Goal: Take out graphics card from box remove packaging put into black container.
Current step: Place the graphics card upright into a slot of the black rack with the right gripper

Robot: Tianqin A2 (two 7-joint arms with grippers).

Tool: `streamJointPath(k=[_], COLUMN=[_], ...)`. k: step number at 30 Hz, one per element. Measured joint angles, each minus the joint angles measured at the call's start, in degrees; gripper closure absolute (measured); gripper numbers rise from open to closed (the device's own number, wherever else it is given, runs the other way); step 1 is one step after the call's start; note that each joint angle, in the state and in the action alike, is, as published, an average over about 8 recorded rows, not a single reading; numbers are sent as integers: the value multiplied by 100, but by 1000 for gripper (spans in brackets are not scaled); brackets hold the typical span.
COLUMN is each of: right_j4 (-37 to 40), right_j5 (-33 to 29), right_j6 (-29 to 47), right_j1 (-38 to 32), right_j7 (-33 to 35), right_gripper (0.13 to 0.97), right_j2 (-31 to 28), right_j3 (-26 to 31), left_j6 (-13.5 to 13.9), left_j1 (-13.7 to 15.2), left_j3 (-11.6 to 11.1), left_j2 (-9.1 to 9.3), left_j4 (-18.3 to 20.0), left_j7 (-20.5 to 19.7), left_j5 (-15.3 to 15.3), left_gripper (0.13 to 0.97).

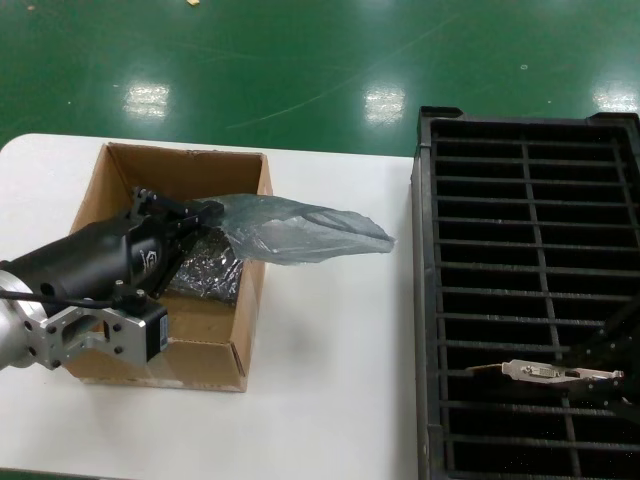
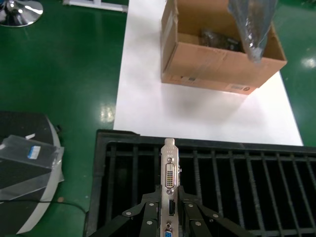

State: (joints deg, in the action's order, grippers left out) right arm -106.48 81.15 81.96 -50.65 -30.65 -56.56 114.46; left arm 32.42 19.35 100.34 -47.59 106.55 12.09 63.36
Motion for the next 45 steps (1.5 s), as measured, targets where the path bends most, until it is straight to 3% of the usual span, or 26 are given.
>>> streamJointPath(k=[18,45], right_j4=[457,656], right_j5=[-362,-718], right_j6=[498,626], right_j1=[-515,-635], right_j7=[-384,-506], right_gripper=[909,909], right_j2=[491,705], right_j3=[303,455], left_j6=[0,0], left_j1=[0,0], left_j3=[0,0], left_j2=[0,0], left_j4=[0,0], left_j7=[0,0], left_j5=[0,0], left_gripper=[957,957])
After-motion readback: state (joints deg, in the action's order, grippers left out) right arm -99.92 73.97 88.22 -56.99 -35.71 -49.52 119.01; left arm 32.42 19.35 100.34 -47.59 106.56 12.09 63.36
